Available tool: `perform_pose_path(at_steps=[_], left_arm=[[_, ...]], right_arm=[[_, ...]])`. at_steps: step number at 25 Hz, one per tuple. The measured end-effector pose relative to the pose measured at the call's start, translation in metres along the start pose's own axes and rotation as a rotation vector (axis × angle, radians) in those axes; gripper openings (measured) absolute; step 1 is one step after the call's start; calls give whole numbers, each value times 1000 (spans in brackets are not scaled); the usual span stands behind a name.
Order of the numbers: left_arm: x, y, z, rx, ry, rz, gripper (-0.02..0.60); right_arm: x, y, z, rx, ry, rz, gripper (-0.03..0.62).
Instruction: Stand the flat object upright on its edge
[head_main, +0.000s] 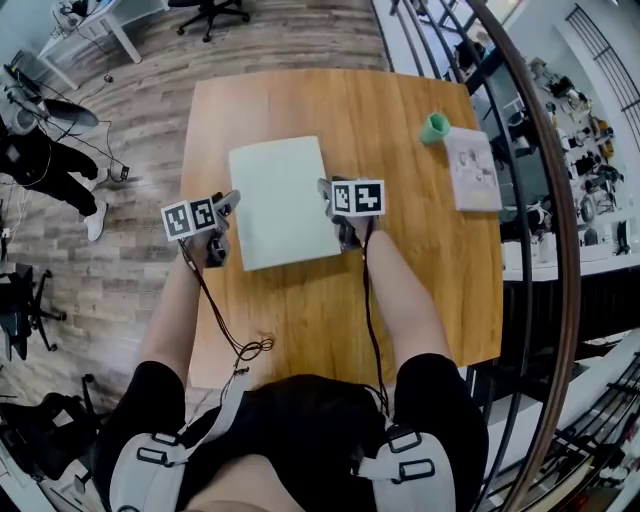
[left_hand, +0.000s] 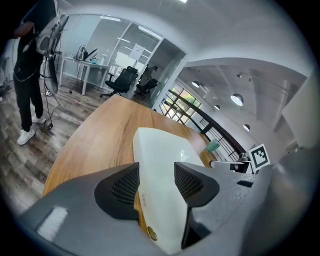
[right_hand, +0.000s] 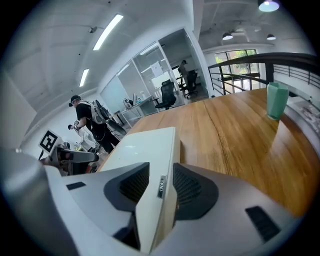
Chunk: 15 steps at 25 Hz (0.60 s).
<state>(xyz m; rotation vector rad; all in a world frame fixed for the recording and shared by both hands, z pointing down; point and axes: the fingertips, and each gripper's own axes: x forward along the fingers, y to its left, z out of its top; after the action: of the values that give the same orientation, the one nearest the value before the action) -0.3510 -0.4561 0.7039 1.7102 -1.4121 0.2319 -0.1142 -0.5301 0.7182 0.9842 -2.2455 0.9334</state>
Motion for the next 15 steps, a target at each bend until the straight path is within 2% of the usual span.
perform_pose_path(at_steps=[7, 15], left_arm=[[26, 10, -6, -82, 30, -14, 209], [43, 11, -19, -34, 82, -29, 209]], right_arm=[[27, -12, -3, 36, 63, 10, 133], [35, -14, -11, 102, 93, 32, 144]])
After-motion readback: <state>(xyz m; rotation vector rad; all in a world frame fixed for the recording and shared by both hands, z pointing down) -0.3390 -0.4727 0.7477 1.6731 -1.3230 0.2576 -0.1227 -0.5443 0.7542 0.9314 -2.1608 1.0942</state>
